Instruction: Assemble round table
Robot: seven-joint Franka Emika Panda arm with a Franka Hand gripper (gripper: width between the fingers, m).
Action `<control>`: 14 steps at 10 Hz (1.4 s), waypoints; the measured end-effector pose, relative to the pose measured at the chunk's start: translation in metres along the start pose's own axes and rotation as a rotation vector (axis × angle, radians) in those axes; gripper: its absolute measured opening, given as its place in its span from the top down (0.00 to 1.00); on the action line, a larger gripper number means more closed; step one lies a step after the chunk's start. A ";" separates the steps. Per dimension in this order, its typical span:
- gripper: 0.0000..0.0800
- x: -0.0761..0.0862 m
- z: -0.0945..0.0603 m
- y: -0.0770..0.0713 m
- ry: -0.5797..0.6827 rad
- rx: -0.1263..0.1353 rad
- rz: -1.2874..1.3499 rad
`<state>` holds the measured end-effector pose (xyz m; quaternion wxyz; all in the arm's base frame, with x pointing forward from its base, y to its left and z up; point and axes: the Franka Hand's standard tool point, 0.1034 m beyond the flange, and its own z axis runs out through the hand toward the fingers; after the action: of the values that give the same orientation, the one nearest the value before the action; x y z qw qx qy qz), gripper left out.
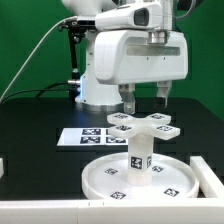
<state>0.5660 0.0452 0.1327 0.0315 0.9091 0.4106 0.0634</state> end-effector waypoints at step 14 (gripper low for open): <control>0.19 -0.004 0.018 -0.013 -0.122 0.013 -0.580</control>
Offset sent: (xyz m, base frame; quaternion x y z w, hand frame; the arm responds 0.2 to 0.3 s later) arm 0.0123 0.0076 -0.0074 0.0413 -0.0246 -0.4923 0.8691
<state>0.5562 0.0504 0.1131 0.0669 0.7562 0.6509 -0.0057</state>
